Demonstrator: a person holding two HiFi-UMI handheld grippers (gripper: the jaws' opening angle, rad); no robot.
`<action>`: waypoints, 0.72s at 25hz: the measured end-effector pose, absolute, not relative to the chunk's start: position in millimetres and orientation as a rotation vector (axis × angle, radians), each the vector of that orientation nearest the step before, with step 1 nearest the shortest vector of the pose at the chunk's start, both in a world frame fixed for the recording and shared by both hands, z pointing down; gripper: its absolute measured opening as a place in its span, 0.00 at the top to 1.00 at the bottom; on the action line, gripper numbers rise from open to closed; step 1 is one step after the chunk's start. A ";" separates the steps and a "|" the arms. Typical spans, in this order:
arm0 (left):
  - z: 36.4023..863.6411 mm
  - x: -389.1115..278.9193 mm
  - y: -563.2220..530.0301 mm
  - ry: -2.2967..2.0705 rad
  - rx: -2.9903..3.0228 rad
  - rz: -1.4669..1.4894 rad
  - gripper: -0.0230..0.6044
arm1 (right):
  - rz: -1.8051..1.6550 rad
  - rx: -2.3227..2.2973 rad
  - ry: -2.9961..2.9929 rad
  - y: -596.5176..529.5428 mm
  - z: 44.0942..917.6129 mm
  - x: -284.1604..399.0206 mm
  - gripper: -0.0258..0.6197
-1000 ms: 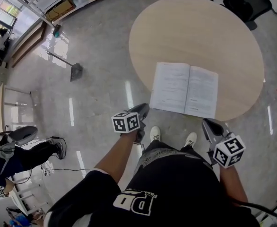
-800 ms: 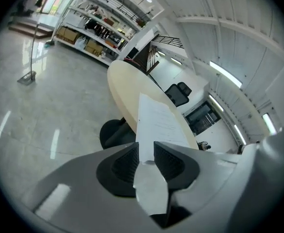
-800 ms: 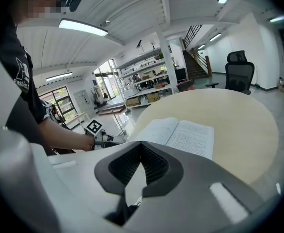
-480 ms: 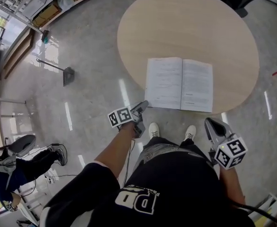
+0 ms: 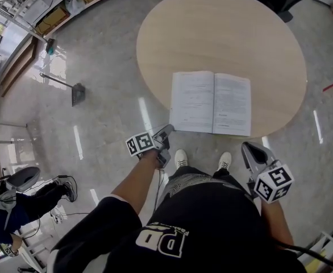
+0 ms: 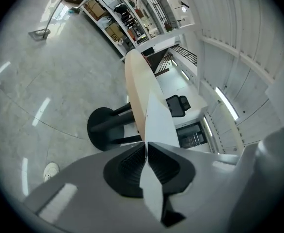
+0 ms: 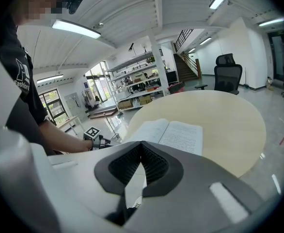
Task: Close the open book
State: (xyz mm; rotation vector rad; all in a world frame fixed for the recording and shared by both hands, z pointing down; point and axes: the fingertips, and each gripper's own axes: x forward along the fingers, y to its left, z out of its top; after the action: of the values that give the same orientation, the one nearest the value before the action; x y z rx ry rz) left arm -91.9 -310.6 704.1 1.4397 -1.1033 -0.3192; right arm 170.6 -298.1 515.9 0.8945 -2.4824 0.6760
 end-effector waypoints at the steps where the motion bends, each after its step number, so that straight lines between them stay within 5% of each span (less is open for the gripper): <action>1: 701.4 -91.9 -310.6 -1.101 1.447 -0.326 0.93 | 0.672 0.889 -2.485 -298.8 515.4 170.1 0.95; 18: 559.1 -56.8 -338.0 -1.009 1.879 -0.346 0.95 | 0.615 0.848 -2.558 -311.3 499.0 156.3 0.95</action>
State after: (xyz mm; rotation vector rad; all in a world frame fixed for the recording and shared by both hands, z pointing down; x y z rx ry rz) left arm -56.8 -338.0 559.1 1.8793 -1.0091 -0.3460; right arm 156.3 -311.3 499.0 0.8482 -2.5578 0.6146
